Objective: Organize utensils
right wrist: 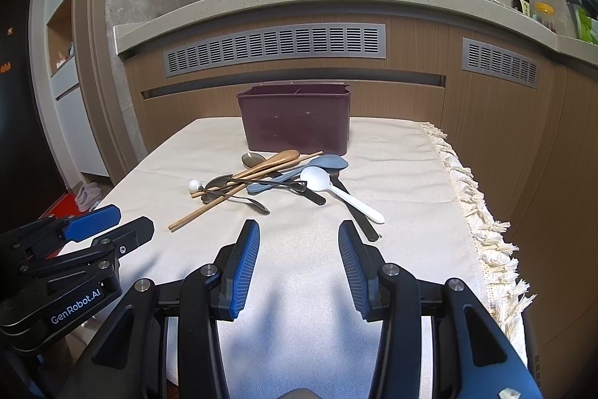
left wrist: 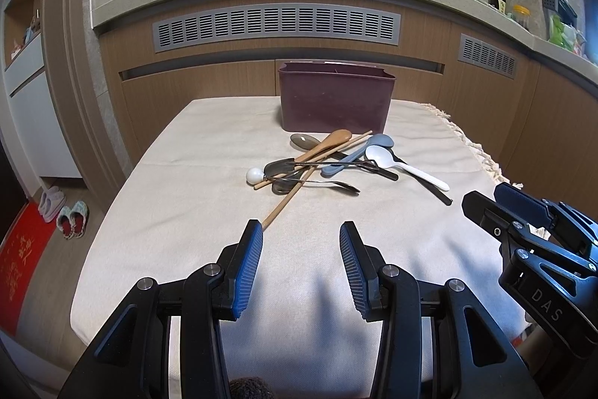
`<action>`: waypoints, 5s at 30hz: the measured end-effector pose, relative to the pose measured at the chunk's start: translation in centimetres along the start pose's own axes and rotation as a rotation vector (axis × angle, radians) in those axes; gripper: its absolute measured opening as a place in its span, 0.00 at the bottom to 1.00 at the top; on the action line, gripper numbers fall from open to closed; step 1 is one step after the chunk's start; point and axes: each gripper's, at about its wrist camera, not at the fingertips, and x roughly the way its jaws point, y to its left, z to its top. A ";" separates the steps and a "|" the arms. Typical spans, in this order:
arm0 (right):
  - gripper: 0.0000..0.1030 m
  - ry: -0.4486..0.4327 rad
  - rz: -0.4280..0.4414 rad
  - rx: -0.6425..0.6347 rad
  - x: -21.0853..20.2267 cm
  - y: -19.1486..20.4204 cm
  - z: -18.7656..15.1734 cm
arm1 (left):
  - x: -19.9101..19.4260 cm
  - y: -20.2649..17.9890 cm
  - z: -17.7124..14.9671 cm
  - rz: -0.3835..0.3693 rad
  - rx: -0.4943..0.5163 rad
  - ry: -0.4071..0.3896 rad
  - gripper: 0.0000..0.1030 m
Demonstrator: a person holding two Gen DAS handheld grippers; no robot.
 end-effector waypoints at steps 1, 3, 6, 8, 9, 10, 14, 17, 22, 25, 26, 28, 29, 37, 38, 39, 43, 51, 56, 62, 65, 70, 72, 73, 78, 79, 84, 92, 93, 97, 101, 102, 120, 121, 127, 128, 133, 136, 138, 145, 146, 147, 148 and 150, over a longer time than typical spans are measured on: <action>0.41 0.000 0.001 0.001 0.0 0.0 0.0 | 0.0 0.0 0.0 0.000 0.000 0.000 0.43; 0.41 0.001 0.000 0.000 0.0 0.0 0.0 | 0.0 0.0 0.0 0.000 0.001 0.000 0.43; 0.41 0.002 0.000 0.002 0.0 -0.1 0.0 | 0.0 0.0 0.0 0.001 0.001 0.000 0.43; 0.41 0.002 -0.001 0.004 0.0 0.0 0.0 | 0.0 -0.1 0.0 0.000 0.001 0.001 0.43; 0.41 0.001 -0.002 0.004 0.0 -0.1 0.0 | 0.0 -0.1 -0.1 0.000 0.002 0.002 0.43; 0.41 0.002 -0.002 0.004 0.0 -0.1 0.1 | 0.0 -0.1 -0.1 0.000 0.003 0.003 0.43; 0.41 0.000 -0.005 0.005 0.0 -0.3 0.1 | 0.3 -0.3 -0.1 -0.004 0.005 0.012 0.43; 0.41 0.000 -0.005 -0.001 0.3 -0.8 0.6 | 1.2 -0.4 0.6 -0.032 0.010 0.033 0.43; 0.41 0.013 0.104 -0.036 2.2 -3.0 3.2 | 4.0 1.7 3.7 -0.159 -0.046 0.085 0.43; 0.41 0.082 0.164 -0.101 4.8 -4.1 4.8 | 5.4 3.6 5.9 -0.192 -0.080 0.077 0.43; 0.41 0.113 0.169 -0.137 6.2 -4.5 5.4 | 5.7 4.1 6.4 -0.186 -0.083 0.071 0.43; 0.40 0.161 0.156 -0.175 8.1 -4.8 5.9 | 6.4 5.5 7.4 -0.179 -0.089 0.065 0.43; 0.40 0.193 0.166 -0.191 9.3 -4.9 6.2 | 6.8 6.1 7.7 -0.175 -0.088 0.071 0.43; 0.40 0.334 0.312 -0.247 14.1 -1.3 6.0 | 9.8 10.6 6.8 -0.162 -0.143 0.203 0.43; 0.40 0.340 0.327 -0.264 14.6 -0.4 5.9 | 10.0 10.9 6.5 -0.161 -0.147 0.217 0.43; 0.39 0.349 0.334 -0.271 15.0 0.1 6.1 | 10.2 11.1 6.2 -0.155 -0.149 0.228 0.43; 0.36 0.381 0.366 -0.325 17.4 3.0 7.0 | 10.5 11.9 5.4 -0.146 -0.167 0.241 0.43; 0.30 0.441 0.401 -0.393 22.4 6.4 8.2 | 11.7 11.5 5.1 -0.210 -0.160 0.284 0.43; 0.29 0.479 0.369 -0.282 22.0 2.9 7.0 | 12.5 11.1 5.8 -0.206 -0.164 0.266 0.43; 0.32 0.569 0.522 -0.184 18.7 2.4 5.3 | 12.6 12.3 7.0 -0.149 -0.205 0.213 0.43; 0.32 0.461 0.481 -0.305 17.8 4.7 6.3 | 12.4 13.4 7.2 -0.120 -0.217 0.202 0.43; 0.31 0.398 0.457 -0.499 21.1 8.4 8.3 | 11.9 15.6 6.8 -0.080 -0.234 0.194 0.43; 0.30 0.401 0.458 -0.587 22.0 9.6 8.3 | 11.8 16.5 6.5 -0.073 -0.242 0.200 0.43; 0.30 0.408 0.466 -0.620 22.7 10.3 8.4 | 11.8 16.8 6.4 -0.076 -0.243 0.204 0.43; 0.30 0.475 0.529 -0.757 24.7 11.7 7.7 | 12.3 17.2 6.5 -0.085 -0.224 0.216 0.43; 0.30 0.473 0.534 -0.782 24.8 12.0 7.5 | 12.4 17.3 6.6 -0.089 -0.225 0.216 0.43; 0.31 0.469 0.564 -0.810 25.9 13.5 7.5 | 13.2 17.4 6.6 -0.101 -0.235 0.226 0.43; 0.22 0.524 0.538 -0.605 25.7 11.5 8.4 | 13.8 16.0 6.0 -0.149 -0.238 0.255 0.43; 0.13 0.513 0.538 -0.549 25.2 10.5 8.9 | 13.9 15.4 5.9 -0.164 -0.235 0.262 0.43; 0.05 0.477 0.463 -0.380 23.5 6.0 10.1 | 14.6 12.9 5.8 -0.221 -0.228 0.297 0.43; 0.10 0.456 0.361 -0.304 21.7 1.6 9.0 | 15.9 10.7 5.9 -0.251 -0.249 0.336 0.43; 0.12 0.455 0.349 -0.288 21.2 0.8 8.5 | 16.2 10.0 5.9 -0.250 -0.249 0.343 0.43; 0.23 0.497 0.581 -0.263 16.5 3.2 2.1 | 16.1 11.9 8.0 -0.077 -0.256 0.273 0.43; 0.23 0.465 0.571 -0.289 16.4 3.7 2.7 | 15.8 12.7 7.9 -0.065 -0.267 0.269 0.43; 0.25 0.363 0.408 -0.340 19.5 5.6 6.3 | 14.6 15.7 6.6 -0.033 -0.314 0.269 0.43; 0.25 0.371 0.399 -0.340 20.6 6.2 6.6 | 14.5 15.8 6.4 -0.032 -0.314 0.272 0.43; 0.25 0.426 0.363 -0.331 24.4 8.8 6.7 | 14.2 15.3 5.7 -0.041 -0.287 0.298 0.43; 0.26 0.409 0.316 -0.351 25.6 9.8 6.8 | 14.5 14.4 5.6 -0.054 -0.268 0.313 0.43; 0.32 0.418 0.313 -0.360 25.7 10.5 6.9 | 14.6 14.0 5.6 -0.066 -0.265 0.319 0.43; 0.35 0.504 0.354 -0.338 25.9 11.2 6.2 | 14.6 13.0 5.8 -0.082 -0.254 0.317 0.43; 0.28 0.501 0.353 -0.309 26.0 10.7 6.4 | 14.6 12.9 5.8 -0.084 -0.255 0.317 0.43; 0.27 0.498 0.336 -0.285 26.0 10.0 6.5 | 14.6 12.8 5.8 -0.090 -0.256 0.318 0.43; 0.27 0.487 0.325 -0.267 25.7 9.2 6.7 | 14.7 12.7 5.9 -0.098 -0.259 0.321 0.43; 0.27 0.455 0.314 -0.244 24.7 7.5 6.7 | 15.1 12.2 5.9 -0.118 -0.263 0.335 0.43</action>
